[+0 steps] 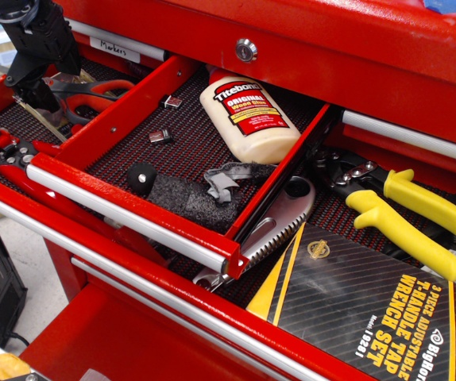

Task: Pick up scissors and put into drawer

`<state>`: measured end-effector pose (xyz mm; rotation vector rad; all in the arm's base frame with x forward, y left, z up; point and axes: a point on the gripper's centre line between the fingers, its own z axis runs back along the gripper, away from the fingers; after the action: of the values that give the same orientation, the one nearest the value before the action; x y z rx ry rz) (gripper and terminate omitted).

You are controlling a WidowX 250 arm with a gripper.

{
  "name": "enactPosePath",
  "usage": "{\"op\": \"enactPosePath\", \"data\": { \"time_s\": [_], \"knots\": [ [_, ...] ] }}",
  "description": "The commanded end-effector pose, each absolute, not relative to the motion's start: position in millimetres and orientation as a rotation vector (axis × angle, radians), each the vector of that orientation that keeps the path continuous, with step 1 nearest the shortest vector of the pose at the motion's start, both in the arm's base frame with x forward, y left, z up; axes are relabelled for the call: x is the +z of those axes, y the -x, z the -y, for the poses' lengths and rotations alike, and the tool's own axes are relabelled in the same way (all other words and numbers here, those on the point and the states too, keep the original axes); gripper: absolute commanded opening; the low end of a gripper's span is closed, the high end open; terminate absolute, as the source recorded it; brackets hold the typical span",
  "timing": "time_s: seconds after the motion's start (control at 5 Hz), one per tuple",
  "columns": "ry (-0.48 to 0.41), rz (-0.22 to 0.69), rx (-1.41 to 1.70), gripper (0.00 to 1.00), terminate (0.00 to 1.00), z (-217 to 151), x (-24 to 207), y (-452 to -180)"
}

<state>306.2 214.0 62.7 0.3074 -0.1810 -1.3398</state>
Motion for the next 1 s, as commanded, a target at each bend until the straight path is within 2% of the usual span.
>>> {"op": "enactPosePath", "data": {
  "time_s": [0.0, 0.2, 0.4, 0.8],
  "knots": [
    [-0.292, 0.181, -1.283, 0.0, 0.0, -207.9, 63.5, -308.2],
    [-0.239, 0.182, -1.231, 0.0, 0.0, -201.6, 57.5, -303.5],
    [-0.206, 0.112, -1.208, 0.0, 0.0, -197.6, 82.4, -294.0],
    [-0.213, -0.055, -1.067, 0.0, 0.0, -203.4, 171.1, -260.8]
  ]
}}
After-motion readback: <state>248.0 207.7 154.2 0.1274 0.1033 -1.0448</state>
